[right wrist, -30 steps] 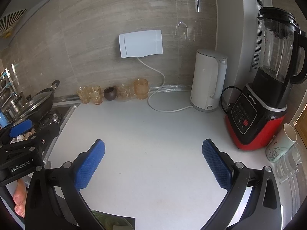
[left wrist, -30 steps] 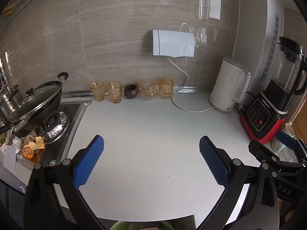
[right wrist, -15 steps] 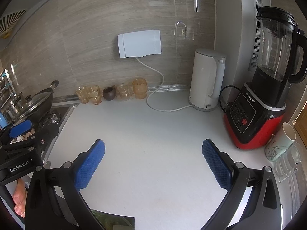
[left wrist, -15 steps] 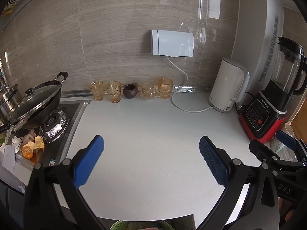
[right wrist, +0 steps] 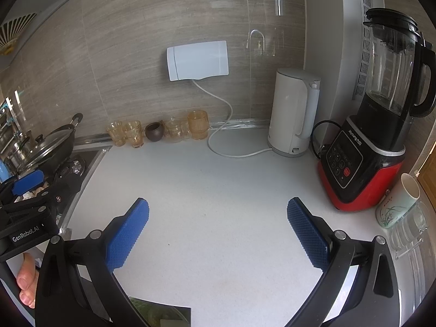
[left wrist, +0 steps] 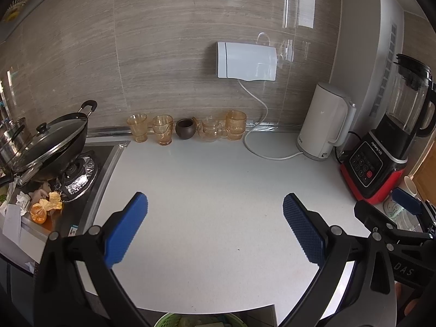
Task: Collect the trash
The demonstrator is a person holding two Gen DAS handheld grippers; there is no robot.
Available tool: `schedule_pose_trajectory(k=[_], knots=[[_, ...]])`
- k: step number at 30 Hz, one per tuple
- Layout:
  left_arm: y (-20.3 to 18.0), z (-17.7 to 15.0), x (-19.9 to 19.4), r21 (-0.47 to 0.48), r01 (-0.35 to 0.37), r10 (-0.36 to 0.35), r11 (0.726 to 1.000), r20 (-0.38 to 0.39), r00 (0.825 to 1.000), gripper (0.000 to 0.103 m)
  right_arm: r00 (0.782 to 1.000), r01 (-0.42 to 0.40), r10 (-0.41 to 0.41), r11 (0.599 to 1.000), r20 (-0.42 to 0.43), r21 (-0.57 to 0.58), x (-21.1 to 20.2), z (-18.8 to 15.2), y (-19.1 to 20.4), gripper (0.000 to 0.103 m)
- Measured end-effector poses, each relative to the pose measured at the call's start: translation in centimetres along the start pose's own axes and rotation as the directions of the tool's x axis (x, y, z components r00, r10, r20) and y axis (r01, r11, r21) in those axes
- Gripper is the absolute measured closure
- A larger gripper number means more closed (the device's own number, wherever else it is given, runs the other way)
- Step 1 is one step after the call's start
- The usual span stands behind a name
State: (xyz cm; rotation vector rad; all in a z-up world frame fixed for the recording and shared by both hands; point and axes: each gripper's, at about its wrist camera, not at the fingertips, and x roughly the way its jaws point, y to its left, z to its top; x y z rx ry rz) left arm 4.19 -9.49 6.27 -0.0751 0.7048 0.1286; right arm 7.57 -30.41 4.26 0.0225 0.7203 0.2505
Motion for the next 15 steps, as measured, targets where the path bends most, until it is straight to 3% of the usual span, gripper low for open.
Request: schedule_pose_trajectory(k=[3, 7, 12, 15], knots=[[0.13, -0.07, -0.11, -0.009, 0.02, -0.019, 1.0, 0.011, 1.0, 0.008, 1.0, 0.0, 0.0, 1.0, -0.003, 0.001, 0.05, -0.09, -0.05, 0.002], [-0.32, -0.11, -0.41, 0.016, -0.017, 0.016, 1.0, 0.047, 0.999, 0.008, 1.0, -0.001, 0.001, 1.0, -0.004, 0.002, 0.08, -0.13, -0.02, 0.002], [-0.3, 0.0, 0.18, -0.002, 0.006, -0.006, 1.0, -0.001, 1.0, 0.008, 1.0, 0.002, -0.002, 1.0, -0.007, 0.001, 0.09, -0.21, 0.04, 0.002], [-0.24, -0.15, 0.21, -0.002, -0.018, 0.018, 1.0, 0.005, 1.0, 0.008, 1.0, 0.005, -0.005, 1.0, -0.008, 0.001, 0.14, -0.17, 0.06, 0.002]])
